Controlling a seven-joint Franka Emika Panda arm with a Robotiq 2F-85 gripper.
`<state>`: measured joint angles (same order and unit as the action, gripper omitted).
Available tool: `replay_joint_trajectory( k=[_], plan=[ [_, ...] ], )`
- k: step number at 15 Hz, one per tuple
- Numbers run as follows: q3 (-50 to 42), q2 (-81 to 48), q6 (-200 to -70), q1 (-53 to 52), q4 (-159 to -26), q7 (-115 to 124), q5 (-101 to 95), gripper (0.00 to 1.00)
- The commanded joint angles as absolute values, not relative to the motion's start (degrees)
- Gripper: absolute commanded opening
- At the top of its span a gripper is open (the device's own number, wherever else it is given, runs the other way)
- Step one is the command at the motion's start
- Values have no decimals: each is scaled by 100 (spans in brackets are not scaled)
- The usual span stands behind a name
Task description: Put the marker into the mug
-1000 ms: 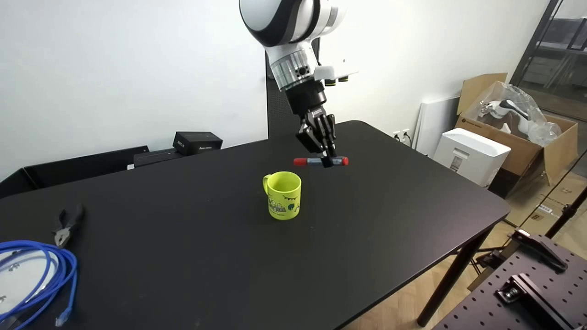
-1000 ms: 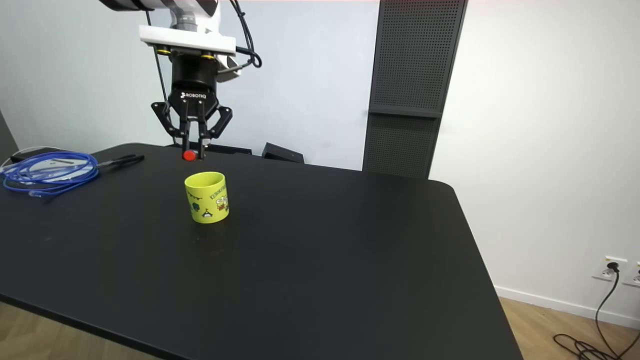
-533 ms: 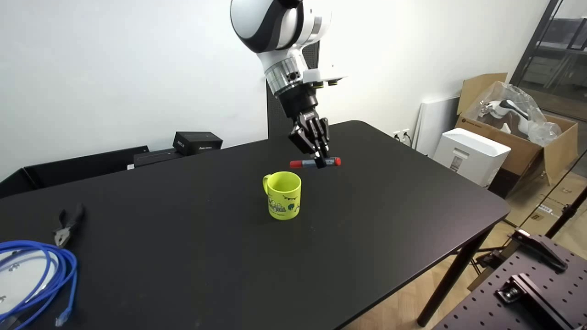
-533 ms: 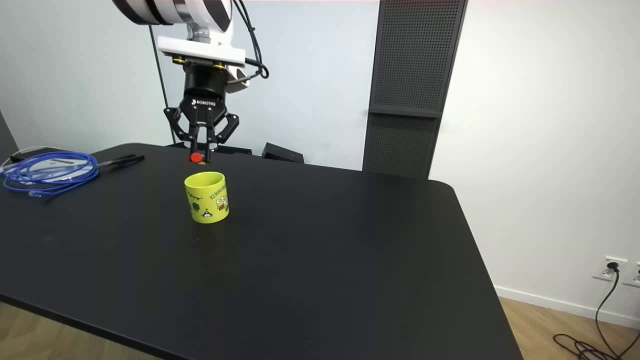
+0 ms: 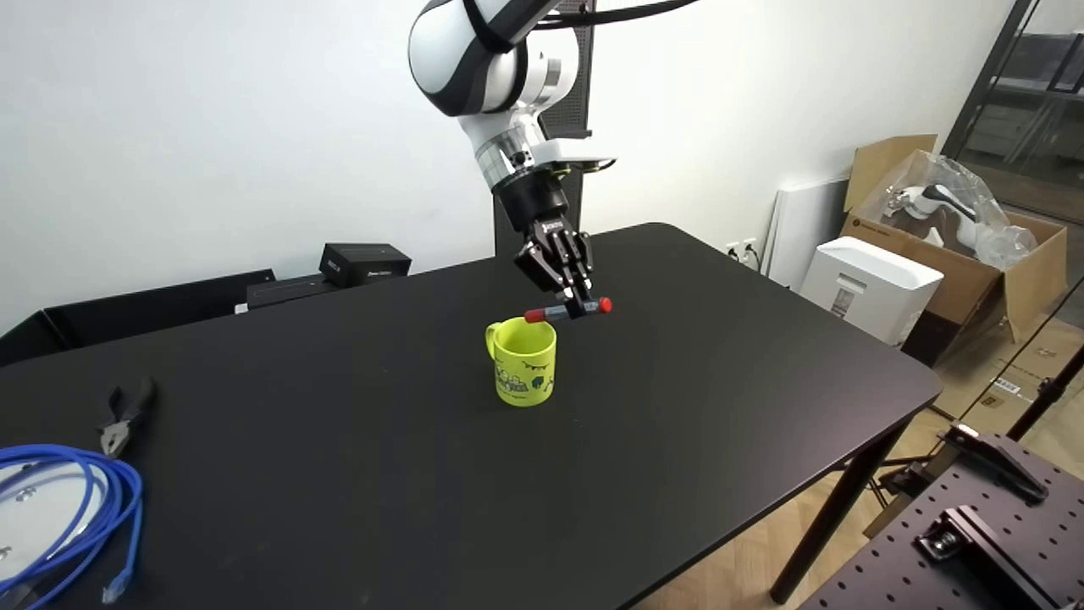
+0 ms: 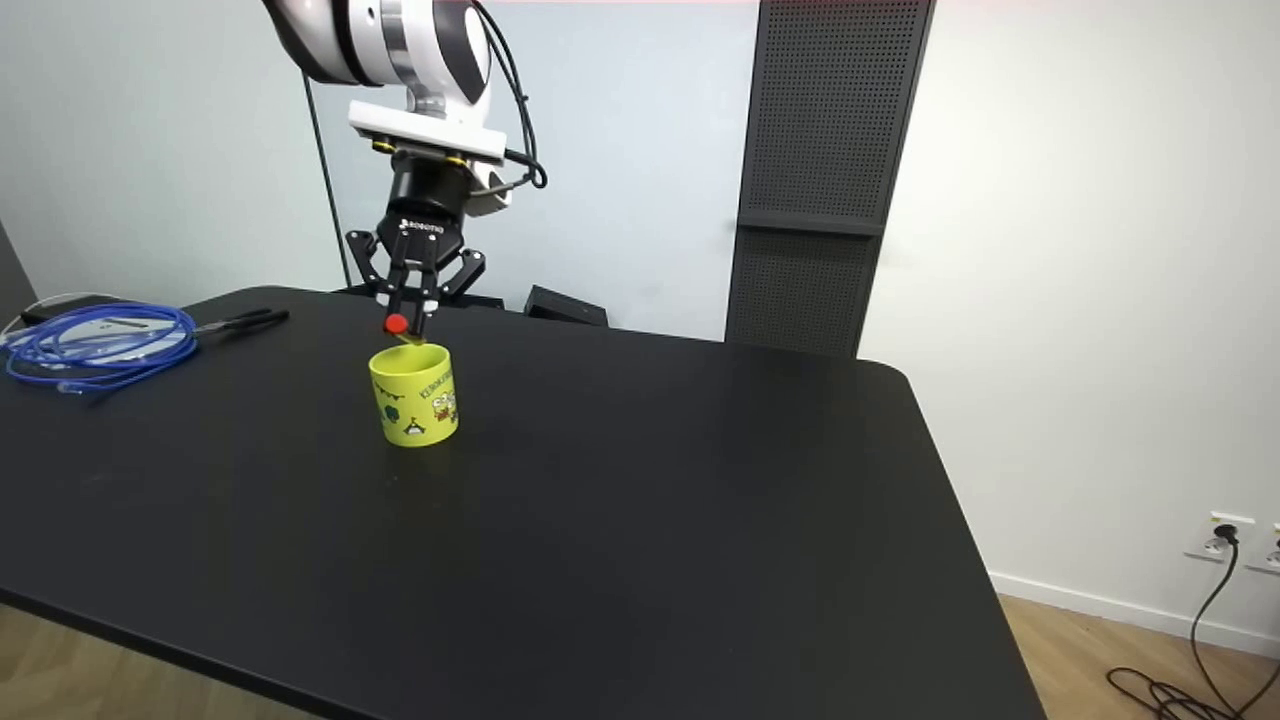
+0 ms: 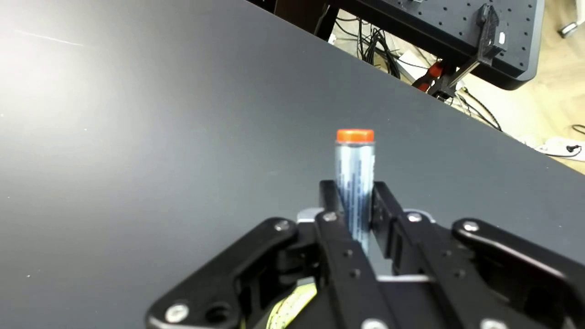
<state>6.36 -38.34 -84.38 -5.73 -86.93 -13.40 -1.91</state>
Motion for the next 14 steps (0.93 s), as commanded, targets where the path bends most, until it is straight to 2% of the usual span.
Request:
replay_joint_trajectory(
  k=[1,9,10,11,14],
  plan=[
    [640,-4339,-7892,-623,-7877,-1133,-100,5],
    [652,-5043,-7278,-712,-6945,-1160,-88,5],
    [654,-5113,-7227,-723,-6849,-1177,-95,47],
    [655,-5178,-7188,-731,-6762,-1184,-97,48],
    [656,-5323,-7106,-736,-6536,-1189,-83,68]
  ],
)
